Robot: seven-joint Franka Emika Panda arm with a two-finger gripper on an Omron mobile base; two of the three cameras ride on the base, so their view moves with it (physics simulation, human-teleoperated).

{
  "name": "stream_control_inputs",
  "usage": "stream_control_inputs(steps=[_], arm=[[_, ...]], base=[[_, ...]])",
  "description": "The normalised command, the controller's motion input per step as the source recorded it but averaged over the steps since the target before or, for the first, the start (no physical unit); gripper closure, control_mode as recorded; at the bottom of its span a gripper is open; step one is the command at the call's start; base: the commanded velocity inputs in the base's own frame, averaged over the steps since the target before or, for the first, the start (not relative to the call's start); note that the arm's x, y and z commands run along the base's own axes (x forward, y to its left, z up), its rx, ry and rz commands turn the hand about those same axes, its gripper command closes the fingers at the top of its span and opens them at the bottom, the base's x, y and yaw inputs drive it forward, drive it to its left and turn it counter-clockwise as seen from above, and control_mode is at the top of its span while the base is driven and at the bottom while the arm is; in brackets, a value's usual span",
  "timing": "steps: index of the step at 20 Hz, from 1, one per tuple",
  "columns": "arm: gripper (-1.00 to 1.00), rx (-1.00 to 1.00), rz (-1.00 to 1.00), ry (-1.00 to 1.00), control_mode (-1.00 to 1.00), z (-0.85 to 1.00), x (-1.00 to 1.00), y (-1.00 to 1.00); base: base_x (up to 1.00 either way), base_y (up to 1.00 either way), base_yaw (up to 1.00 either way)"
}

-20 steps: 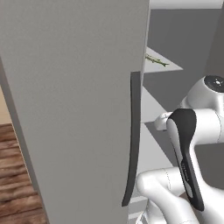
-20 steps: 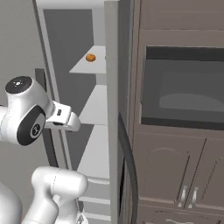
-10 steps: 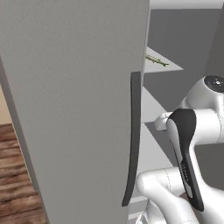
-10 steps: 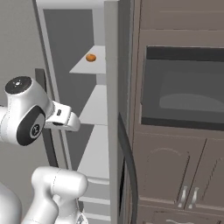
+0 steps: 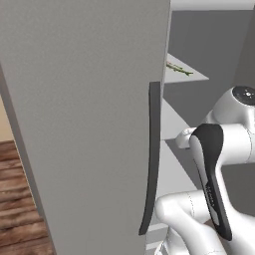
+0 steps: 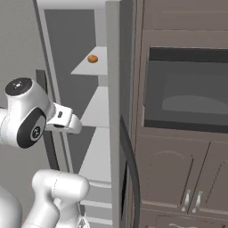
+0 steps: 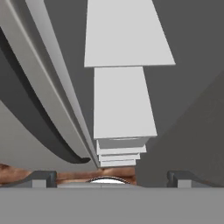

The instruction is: Take the tangerine, orange, and fish from the freezer and place them in the bowl on the counter.

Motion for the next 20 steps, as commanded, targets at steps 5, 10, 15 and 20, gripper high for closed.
stream_control_inputs(steps=[5, 10, 15, 20], arm=[[-1.0, 0.01, 0.0, -0.16, -1.0, 0.14, -0.08, -0.47], [-1.0, 0.0, 0.0, -0.21, -1.0, 0.31, -0.09, -0.18], [-1.0, 0.0, 0.0, -0.17, -1.0, 0.4, 0.01, 0.0], [-1.0, 0.0, 0.0, -0.12, -1.0, 0.55, 0.21, 0.0]], base=[[0.0, 0.0, 0.0], [0.0, 0.0, 0.0], [0.0, 0.0, 0.0], [0.0, 0.0, 0.0]])
